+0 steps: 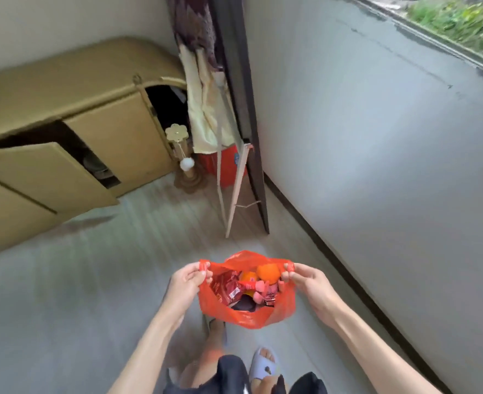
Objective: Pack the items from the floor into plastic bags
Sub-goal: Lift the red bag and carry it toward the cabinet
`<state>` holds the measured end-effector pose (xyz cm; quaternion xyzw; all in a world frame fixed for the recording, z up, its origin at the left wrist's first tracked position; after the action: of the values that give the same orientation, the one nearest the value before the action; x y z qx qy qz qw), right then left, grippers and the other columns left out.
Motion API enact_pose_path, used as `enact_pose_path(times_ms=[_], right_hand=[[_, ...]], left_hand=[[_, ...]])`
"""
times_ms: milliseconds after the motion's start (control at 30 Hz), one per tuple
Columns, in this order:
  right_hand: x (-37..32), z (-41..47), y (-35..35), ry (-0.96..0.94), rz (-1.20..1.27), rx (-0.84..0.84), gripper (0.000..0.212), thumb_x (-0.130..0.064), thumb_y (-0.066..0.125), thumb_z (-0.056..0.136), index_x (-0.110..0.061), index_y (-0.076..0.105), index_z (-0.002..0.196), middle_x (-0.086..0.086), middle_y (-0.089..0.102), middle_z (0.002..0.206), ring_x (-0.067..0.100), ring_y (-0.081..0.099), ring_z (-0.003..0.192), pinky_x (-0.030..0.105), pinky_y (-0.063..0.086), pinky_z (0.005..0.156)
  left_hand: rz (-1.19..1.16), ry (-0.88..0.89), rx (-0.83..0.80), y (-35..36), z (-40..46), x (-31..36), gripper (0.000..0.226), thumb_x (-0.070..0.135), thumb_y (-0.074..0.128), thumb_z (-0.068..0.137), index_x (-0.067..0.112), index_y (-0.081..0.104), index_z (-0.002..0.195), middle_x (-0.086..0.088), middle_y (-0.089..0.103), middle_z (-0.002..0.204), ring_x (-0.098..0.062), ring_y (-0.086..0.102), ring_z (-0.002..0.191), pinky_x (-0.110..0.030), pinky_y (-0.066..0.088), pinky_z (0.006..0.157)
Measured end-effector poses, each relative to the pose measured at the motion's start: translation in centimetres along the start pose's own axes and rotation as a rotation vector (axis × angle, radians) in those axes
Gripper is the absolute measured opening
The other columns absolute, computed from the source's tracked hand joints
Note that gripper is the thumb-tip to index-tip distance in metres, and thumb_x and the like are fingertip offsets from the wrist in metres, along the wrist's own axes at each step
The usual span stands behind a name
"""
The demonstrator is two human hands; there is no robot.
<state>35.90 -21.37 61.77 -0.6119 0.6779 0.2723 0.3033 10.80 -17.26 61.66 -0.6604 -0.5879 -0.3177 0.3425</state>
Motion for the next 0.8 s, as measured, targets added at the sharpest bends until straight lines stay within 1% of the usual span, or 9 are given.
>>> enact_pose_path(times_ms=[67,167,233,333,433,467,533,633,800], right_hand=[[-1.5,0.2,2.8,0.004,-0.031,-0.055,0.018,-0.004,0.058,0.086,0.002,0.065,0.101,0.011,0.068,0.089,0.018,0.062,0.08,0.03,0.05,0.082],[-3.4,0.7,7.4,-0.002,-0.111,-0.111,0.017,-0.004,0.055,0.087,0.002,0.066,0.099,0.015,0.07,0.092,0.021,0.065,0.083,0.035,0.049,0.09],[-4.8,1.2,10.7,-0.005,-0.155,-0.148,0.016,-0.006,0.054,0.089,-0.002,0.069,0.096,0.017,0.071,0.096,0.022,0.066,0.087,0.037,0.049,0.093],[-7.0,2.4,16.7,-0.021,-0.204,-0.206,0.021,-0.009,0.049,0.093,-0.01,0.07,0.089,0.012,0.069,0.092,0.019,0.064,0.086,0.032,0.049,0.091],[-8.8,3.9,22.9,-0.02,-0.244,-0.2,0.023,-0.01,0.048,0.094,-0.011,0.07,0.088,0.012,0.068,0.091,0.019,0.062,0.086,0.028,0.049,0.087],[-9.4,4.5,24.6,-0.022,-0.25,-0.195,0.022,-0.011,0.049,0.094,-0.009,0.07,0.089,0.013,0.069,0.09,0.021,0.062,0.086,0.03,0.048,0.088],[-10.5,6.0,28.5,-0.019,-0.283,-0.169,0.021,-0.012,0.052,0.092,-0.006,0.07,0.085,0.013,0.07,0.084,0.022,0.061,0.084,0.032,0.047,0.087],[-12.7,7.9,34.3,-0.037,-0.296,-0.146,0.022,-0.011,0.053,0.091,-0.003,0.068,0.077,0.003,0.065,0.068,0.018,0.06,0.076,0.029,0.045,0.082],[-16.8,10.6,43.3,-0.106,-0.341,-0.163,0.026,-0.012,0.05,0.093,-0.004,0.069,0.077,0.009,0.069,0.081,0.023,0.062,0.085,0.038,0.046,0.09]], left_hand=[[-0.011,0.008,-0.006,-2.2,-0.3,0.5,0.027,-0.007,0.046,0.09,0.015,0.06,0.089,-0.006,0.064,0.081,-0.006,0.063,0.065,-0.017,0.047,0.066],[-0.054,0.011,0.042,-6.6,-0.7,0.5,0.031,-0.011,0.044,0.089,0.015,0.06,0.088,-0.009,0.064,0.083,0.001,0.064,0.059,-0.018,0.048,0.065],[-0.084,0.009,0.093,-10.4,-0.7,0.3,0.029,-0.011,0.044,0.089,0.013,0.061,0.09,-0.01,0.064,0.083,0.0,0.064,0.059,-0.019,0.048,0.065],[-0.161,-0.009,0.159,-16.5,0.3,0.0,0.021,-0.005,0.046,0.092,0.007,0.062,0.096,-0.009,0.066,0.081,-0.003,0.065,0.059,-0.015,0.051,0.063],[-0.138,-0.008,0.175,-22.8,1.9,0.1,0.018,-0.003,0.049,0.091,0.005,0.064,0.098,-0.007,0.068,0.079,-0.006,0.066,0.061,-0.022,0.052,0.069],[-0.131,-0.004,0.178,-24.7,2.4,0.3,0.018,-0.004,0.049,0.091,0.004,0.064,0.097,-0.006,0.068,0.077,-0.006,0.066,0.06,-0.022,0.052,0.068],[-0.133,0.003,0.179,-28.7,3.3,0.9,0.018,-0.007,0.049,0.09,0.003,0.063,0.094,-0.007,0.067,0.074,-0.003,0.065,0.057,-0.014,0.052,0.061],[-0.171,0.013,0.227,-34.5,4.8,2.8,0.021,-0.008,0.048,0.09,0.007,0.063,0.088,0.001,0.068,0.065,-0.002,0.064,0.054,-0.01,0.048,0.055],[-0.14,0.089,0.298,-42.8,7.7,7.2,0.028,-0.003,0.05,0.09,0.017,0.064,0.078,0.005,0.067,0.061,-0.001,0.063,0.055,-0.009,0.048,0.057]])
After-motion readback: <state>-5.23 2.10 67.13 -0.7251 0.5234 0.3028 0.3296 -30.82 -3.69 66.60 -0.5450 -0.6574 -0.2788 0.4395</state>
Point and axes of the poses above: each hand's wrist, its own z-axis towards the middle knuckle, its own y-axis out of the palm, x = y × z, the point moved 2 cm from there along z, towards the middle knuckle
